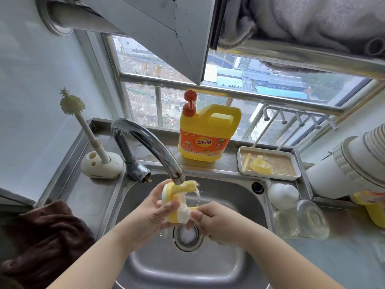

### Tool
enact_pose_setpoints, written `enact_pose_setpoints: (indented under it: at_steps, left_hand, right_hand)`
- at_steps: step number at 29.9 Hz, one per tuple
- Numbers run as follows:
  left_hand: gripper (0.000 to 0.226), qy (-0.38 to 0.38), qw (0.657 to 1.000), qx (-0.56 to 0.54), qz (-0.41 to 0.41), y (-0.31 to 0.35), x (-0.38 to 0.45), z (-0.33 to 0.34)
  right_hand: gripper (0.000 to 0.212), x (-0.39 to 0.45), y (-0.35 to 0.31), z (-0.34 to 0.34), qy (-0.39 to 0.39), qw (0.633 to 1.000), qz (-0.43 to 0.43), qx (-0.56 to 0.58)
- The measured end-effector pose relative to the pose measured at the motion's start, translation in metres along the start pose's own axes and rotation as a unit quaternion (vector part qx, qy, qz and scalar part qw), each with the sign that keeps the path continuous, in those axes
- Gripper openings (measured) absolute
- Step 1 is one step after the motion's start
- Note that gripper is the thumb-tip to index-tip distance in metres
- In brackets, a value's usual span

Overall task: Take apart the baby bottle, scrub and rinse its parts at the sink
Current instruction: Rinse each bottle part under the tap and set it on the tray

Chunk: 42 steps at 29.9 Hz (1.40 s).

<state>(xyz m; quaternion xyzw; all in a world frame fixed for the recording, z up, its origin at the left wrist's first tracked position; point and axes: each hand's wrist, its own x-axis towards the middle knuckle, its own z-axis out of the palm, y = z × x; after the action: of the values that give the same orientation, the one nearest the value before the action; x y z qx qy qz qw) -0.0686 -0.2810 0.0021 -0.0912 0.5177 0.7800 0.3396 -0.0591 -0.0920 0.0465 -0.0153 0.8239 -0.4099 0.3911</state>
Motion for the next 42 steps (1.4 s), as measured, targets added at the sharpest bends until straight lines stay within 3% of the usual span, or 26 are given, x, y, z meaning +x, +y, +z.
enact_pose_setpoints:
  at_steps: [2, 3, 6, 9, 11, 15, 19, 21, 23, 25, 27, 29, 31, 33, 35, 37, 39, 41, 42]
  left_hand:
    - [0.102, -0.016, 1.000, 0.010, 0.003, 0.003, -0.001, 0.004]
    - [0.099, -0.021, 1.000, 0.017, 0.004, 0.004, -0.002, 0.007]
    - [0.096, -0.006, 1.000, 0.030, -0.001, 0.004, -0.003, 0.012]
    - [0.094, -0.015, 1.000, 0.013, -0.020, 0.003, -0.001, 0.014]
    - [0.085, -0.046, 0.998, -0.018, -0.042, 0.005, -0.001, 0.014]
    - [0.069, -0.089, 0.979, -0.152, -0.107, 0.011, -0.006, 0.009]
    - [0.066, -0.010, 0.990, -0.073, -0.118, 0.009, -0.004, 0.022]
    - [0.059, 0.016, 0.993, -0.053, -0.107, 0.007, -0.005, 0.027]
    - [0.063, 0.002, 0.991, -0.055, -0.123, 0.005, -0.006, 0.030]
    - [0.068, 0.001, 0.988, -0.051, -0.142, 0.003, -0.007, 0.030]
    - [0.069, 0.003, 0.988, -0.050, -0.148, 0.004, -0.008, 0.029]
    - [0.066, 0.007, 0.993, -0.020, -0.119, 0.006, -0.007, 0.027]
    - [0.063, 0.036, 0.997, 0.024, -0.064, 0.008, -0.005, 0.025]
    - [0.069, 0.051, 0.998, 0.027, -0.019, 0.012, -0.003, 0.022]
    - [0.086, 0.030, 0.999, 0.014, 0.008, 0.016, -0.002, 0.022]
    - [0.096, 0.009, 0.999, 0.019, 0.024, 0.019, -0.004, 0.021]
    - [0.093, -0.002, 0.999, 0.023, 0.027, 0.016, -0.005, 0.022]
    - [0.076, 0.000, 1.000, 0.006, 0.013, 0.012, -0.005, 0.024]
    - [0.064, -0.001, 1.000, -0.003, 0.002, 0.011, -0.005, 0.025]
  right_hand:
    - [0.038, -0.001, 0.001, 0.005, -0.024, 0.994, 0.025, 0.104]
    - [0.038, -0.002, 0.002, 0.005, -0.029, 0.995, 0.023, 0.094]
    - [0.032, -0.003, 0.007, -0.002, 0.008, 0.995, -0.008, -0.100]
    - [0.030, -0.002, 0.008, -0.010, 0.093, 0.963, -0.041, -0.248]
    - [0.029, -0.003, 0.008, -0.010, 0.129, 0.956, -0.062, -0.255]
    - [0.029, -0.007, 0.009, -0.002, 0.130, 0.961, -0.080, -0.229]
    - [0.032, -0.007, 0.009, 0.005, 0.127, 0.945, -0.095, -0.287]
    - [0.031, -0.009, 0.004, 0.002, 0.137, 0.924, -0.096, -0.342]
    - [0.017, -0.007, 0.008, -0.004, 0.206, 0.862, -0.150, -0.437]
    - [0.030, -0.007, 0.007, -0.007, 0.245, 0.829, -0.169, -0.473]
    - [0.036, -0.002, 0.009, -0.010, 0.257, 0.822, -0.154, -0.485]
    - [0.031, -0.005, 0.003, -0.008, 0.246, 0.845, -0.130, -0.457]
    - [0.006, -0.005, 0.002, -0.007, 0.239, 0.865, -0.132, -0.421]
    - [0.027, -0.006, 0.001, -0.005, 0.113, 0.950, -0.099, -0.273]
    - [0.031, -0.010, -0.001, -0.003, 0.082, 0.984, -0.087, -0.129]
    - [0.030, -0.013, 0.000, -0.006, 0.062, 0.992, -0.070, -0.086]
    - [0.029, -0.017, -0.003, -0.011, 0.047, 0.984, -0.066, -0.161]
    - [0.026, -0.017, -0.004, -0.018, 0.123, 0.941, -0.085, -0.305]
    - [0.023, -0.016, -0.002, -0.021, 0.199, 0.900, -0.108, -0.373]
